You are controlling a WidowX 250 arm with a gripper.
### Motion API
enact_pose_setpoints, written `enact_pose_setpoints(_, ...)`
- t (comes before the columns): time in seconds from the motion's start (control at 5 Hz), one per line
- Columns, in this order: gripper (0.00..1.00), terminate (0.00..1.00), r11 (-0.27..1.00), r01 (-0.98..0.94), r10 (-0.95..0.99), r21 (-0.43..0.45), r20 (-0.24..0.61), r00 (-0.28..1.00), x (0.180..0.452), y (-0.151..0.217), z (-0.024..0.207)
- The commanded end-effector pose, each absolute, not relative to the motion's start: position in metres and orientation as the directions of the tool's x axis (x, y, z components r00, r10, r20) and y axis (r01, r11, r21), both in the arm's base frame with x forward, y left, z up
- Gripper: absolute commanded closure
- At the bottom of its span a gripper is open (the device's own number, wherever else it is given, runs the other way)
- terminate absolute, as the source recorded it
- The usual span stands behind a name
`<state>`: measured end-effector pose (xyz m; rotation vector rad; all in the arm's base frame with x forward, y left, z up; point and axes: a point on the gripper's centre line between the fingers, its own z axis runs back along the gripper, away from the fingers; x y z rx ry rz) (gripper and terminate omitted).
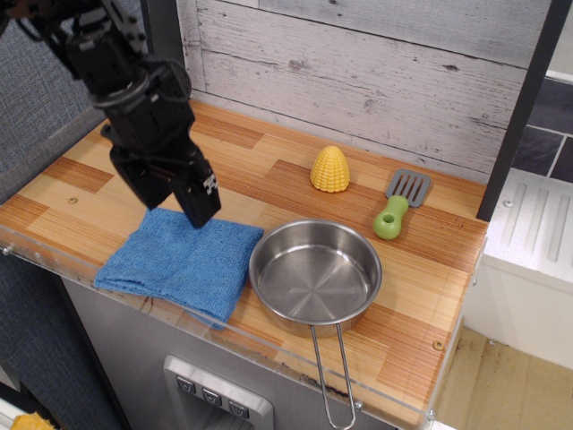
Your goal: Put the napkin to the left of the pot.
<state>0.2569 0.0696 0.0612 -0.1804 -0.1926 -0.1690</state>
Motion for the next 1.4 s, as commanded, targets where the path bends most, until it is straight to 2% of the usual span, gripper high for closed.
enact_pose_setpoints(0.0, 0.00, 0.00, 0.972, 0.212, -0.181, -0.106, 0.243, 0.953, 0.270, 0.081, 0.088)
enact_pose_setpoints(0.2, 0.00, 0.00, 0.977, 0.195, -0.165, -0.088, 0.268, 0.949, 0.270, 0.074, 0.111)
enact_pose_setpoints(0.4, 0.00, 0.00, 0.985, 0.130, -0.097, -0.111, 0.262, 0.960, 0.265, 0.072, 0.117)
enact_pose_setpoints(0.8, 0.00, 0.00, 0.998, 0.001, 0.012, -0.061, 0.215, 0.977, 0.261, 0.078, 0.118)
enact_pose_setpoints(1.0, 0.00, 0.00, 0.998, 0.001, 0.012, -0.061, 0.215, 0.977, 0.261, 0.078, 0.118)
enact_pose_setpoints(1.2, 0.00, 1.00, 0.998, 0.001, 0.012, -0.061, 0.215, 0.977, 0.261, 0.078, 0.118)
